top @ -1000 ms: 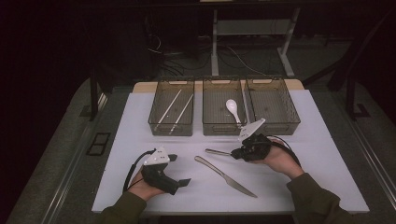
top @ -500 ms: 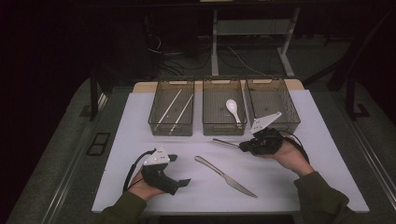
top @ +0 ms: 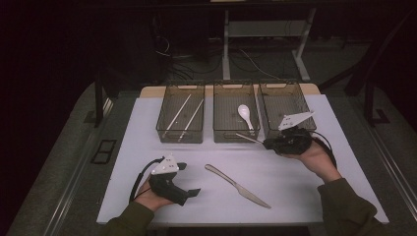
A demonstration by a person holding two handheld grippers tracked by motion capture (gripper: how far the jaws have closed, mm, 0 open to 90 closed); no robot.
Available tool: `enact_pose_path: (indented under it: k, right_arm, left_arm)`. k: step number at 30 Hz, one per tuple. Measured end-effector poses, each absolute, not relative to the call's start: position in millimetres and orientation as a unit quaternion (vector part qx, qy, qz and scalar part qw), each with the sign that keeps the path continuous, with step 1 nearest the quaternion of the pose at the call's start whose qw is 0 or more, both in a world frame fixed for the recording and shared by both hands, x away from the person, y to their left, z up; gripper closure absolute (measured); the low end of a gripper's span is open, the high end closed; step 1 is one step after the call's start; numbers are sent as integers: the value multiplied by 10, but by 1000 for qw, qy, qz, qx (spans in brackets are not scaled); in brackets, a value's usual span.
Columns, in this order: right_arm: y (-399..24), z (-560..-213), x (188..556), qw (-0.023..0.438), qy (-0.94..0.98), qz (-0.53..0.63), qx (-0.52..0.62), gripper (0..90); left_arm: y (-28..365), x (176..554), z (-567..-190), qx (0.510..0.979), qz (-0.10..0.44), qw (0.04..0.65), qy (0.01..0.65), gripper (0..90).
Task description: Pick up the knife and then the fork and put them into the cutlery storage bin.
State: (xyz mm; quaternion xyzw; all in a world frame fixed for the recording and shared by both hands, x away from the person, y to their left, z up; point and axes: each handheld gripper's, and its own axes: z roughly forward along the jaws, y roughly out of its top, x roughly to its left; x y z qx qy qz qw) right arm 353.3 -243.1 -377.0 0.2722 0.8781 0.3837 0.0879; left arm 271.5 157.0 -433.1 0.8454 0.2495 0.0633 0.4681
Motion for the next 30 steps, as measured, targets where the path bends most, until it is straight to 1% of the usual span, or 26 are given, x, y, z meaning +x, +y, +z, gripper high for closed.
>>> enact_pose_path:
  k: [14, 23, 30]
  right_arm:
    - [-2739, -3602, 3619, 118, 852, 405, 309, 841]
    - [-3003, -3580, 3814, 141, 830, 401, 362, 841]
    - [-3173, -3642, 4022, 157, 805, 399, 409, 841]
  left_arm:
    - [1568, 2718, -4332, 845, 62, 469, 249, 0]
    - [1573, 2719, -4330, 844, 63, 470, 250, 0]
    - [1572, 2720, -4332, 844, 62, 470, 249, 0]
